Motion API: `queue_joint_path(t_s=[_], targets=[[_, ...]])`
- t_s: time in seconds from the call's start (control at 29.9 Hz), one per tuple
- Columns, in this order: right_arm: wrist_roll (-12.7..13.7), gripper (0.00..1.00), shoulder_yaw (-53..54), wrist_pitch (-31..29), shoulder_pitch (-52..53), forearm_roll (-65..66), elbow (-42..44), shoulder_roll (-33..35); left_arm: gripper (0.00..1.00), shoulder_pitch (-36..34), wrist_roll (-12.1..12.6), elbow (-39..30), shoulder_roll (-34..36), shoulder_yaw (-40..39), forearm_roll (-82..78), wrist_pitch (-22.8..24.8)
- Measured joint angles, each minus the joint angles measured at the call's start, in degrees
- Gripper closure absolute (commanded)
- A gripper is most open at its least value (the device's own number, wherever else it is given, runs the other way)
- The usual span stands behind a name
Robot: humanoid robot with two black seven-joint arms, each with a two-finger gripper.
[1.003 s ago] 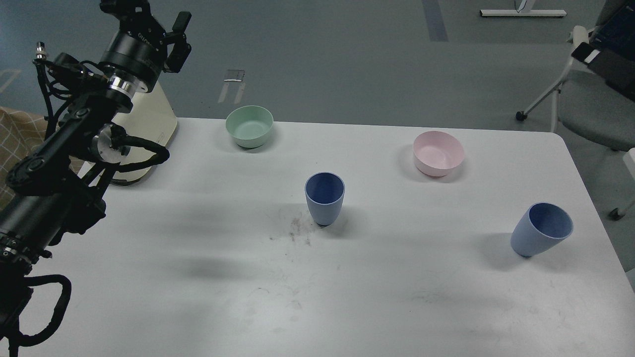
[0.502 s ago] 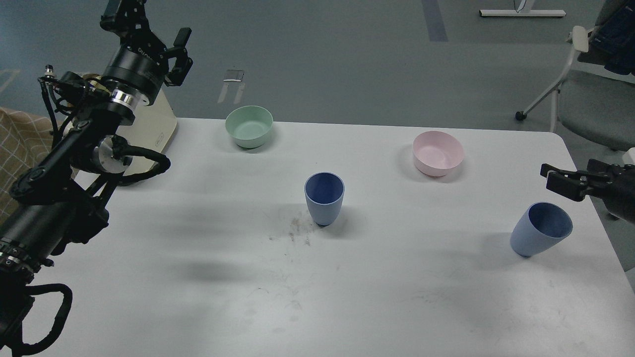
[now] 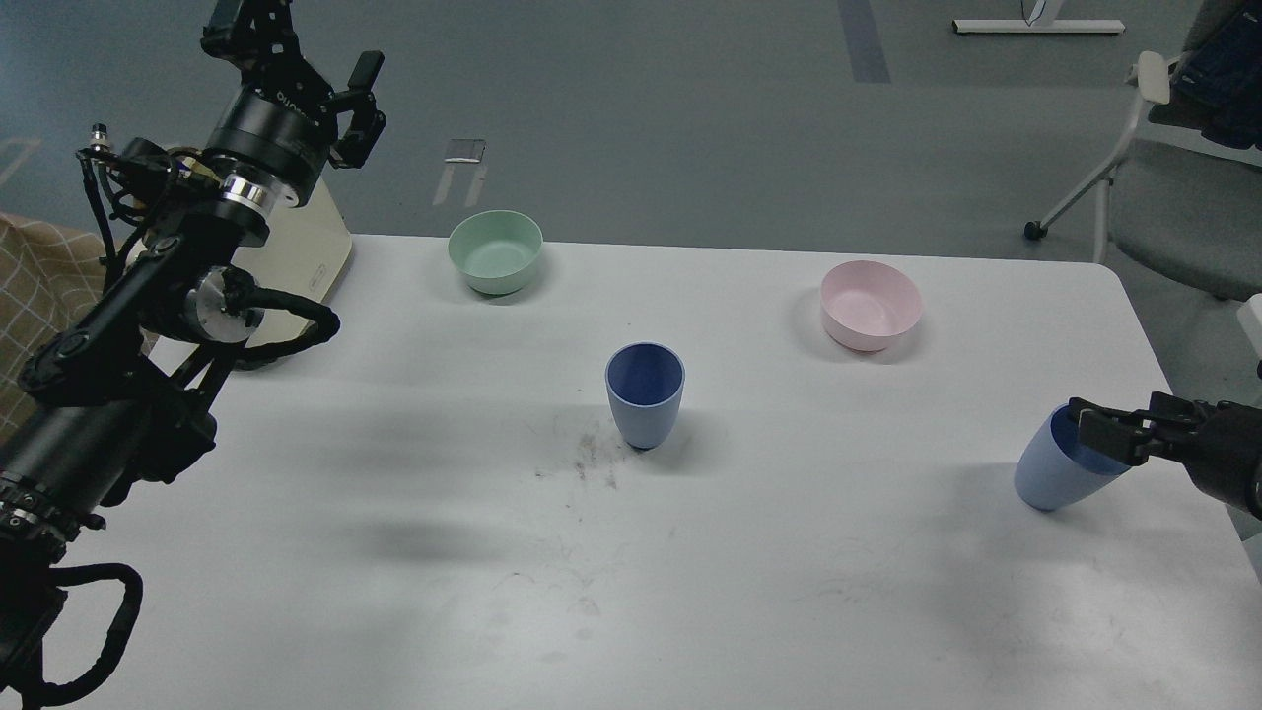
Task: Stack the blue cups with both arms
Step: 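Reach the right hand to the other blue cup and grasp it, then lift the blue cup with the right hand over the centered cup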
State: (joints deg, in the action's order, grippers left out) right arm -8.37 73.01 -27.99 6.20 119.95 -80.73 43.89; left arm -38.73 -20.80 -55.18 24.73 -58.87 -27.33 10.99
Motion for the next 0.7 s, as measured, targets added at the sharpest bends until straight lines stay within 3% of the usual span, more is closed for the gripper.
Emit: queue_joint_path(t_s=[0.2, 0.33, 0.43, 0.6, 0.64, 0.7], targets=[[0.1, 0.5, -0.5, 0.0, -0.1, 0.0, 0.0, -0.1, 0.02, 0.0, 0.0, 0.0, 0.0, 0.1, 0.0, 0.1], [0.2, 0.73, -1.0, 0.0, -0.1, 0.1, 0.0, -0.1, 0.02, 0.0, 0.0, 0.0, 0.1, 0.1, 0.0, 0.1], [0.3, 0.77, -1.2, 0.0, -0.3, 0.1, 0.0, -0.1, 0.02, 0.0, 0.1, 0.0, 0.1, 0.1, 0.0, 0.2], [0.3, 0.91, -1.2, 0.0, -0.9, 0.1, 0.1, -0.1, 0.02, -0.2, 0.1, 0.0, 0.1, 0.4, -0.1, 0.4], [0.3, 0.98, -1.2, 0.0, -0.9, 0.1, 0.1, -0.1, 0.02, -0.3, 0.1, 0.0, 0.1, 0.5, -0.1, 0.4], [0.3, 1.0, -1.2, 0.0, -0.9, 0.0, 0.1, -0.1, 0.02, -0.3, 0.1, 0.0, 0.1, 0.5, -0.2, 0.4]])
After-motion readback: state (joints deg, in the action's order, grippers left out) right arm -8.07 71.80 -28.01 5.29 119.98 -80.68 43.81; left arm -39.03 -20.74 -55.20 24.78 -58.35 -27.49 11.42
